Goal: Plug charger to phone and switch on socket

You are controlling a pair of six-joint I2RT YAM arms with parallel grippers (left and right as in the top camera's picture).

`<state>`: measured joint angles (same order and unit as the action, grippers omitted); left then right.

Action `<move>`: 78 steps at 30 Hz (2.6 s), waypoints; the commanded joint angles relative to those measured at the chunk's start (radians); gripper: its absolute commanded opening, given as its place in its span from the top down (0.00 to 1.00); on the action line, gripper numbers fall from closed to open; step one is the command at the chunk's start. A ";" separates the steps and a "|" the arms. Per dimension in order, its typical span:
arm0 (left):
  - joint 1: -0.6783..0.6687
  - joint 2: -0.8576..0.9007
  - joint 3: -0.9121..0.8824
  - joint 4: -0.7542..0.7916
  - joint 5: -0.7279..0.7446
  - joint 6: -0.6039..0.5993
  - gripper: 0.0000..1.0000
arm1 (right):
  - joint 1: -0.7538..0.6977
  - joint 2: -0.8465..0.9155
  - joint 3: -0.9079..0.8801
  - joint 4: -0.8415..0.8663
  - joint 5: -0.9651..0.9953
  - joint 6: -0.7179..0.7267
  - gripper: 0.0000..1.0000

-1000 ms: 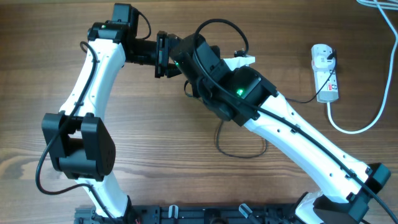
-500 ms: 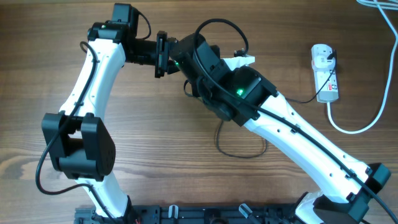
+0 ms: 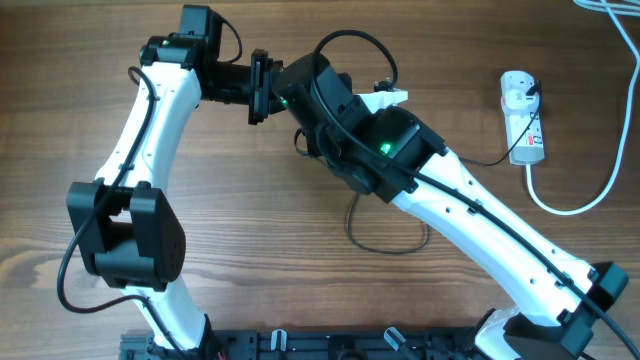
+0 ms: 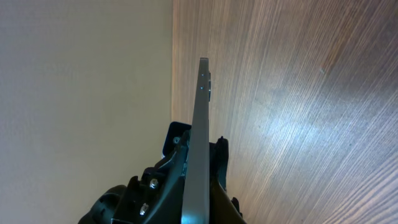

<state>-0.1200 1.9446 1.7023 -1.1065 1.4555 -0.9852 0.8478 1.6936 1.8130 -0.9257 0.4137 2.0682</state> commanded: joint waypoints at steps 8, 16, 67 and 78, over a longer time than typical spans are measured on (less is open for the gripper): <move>0.000 -0.033 0.001 -0.001 0.013 0.001 0.96 | 0.002 -0.002 0.011 0.024 0.006 0.003 0.71; 0.000 -0.033 0.001 -0.001 -0.063 0.001 0.96 | 0.002 -0.015 0.011 0.020 0.084 -0.129 0.23; 0.000 -0.033 0.001 -0.046 -0.777 0.402 0.96 | -0.375 0.183 -0.602 0.121 -0.576 -1.178 0.49; 0.000 -0.033 0.001 -0.042 -0.777 0.402 0.96 | -0.375 0.278 -0.502 0.088 -0.537 -1.177 0.50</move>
<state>-0.1184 1.9446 1.7023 -1.1519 0.6739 -0.6029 0.4686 1.9587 1.2789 -0.8364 -0.1558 0.9096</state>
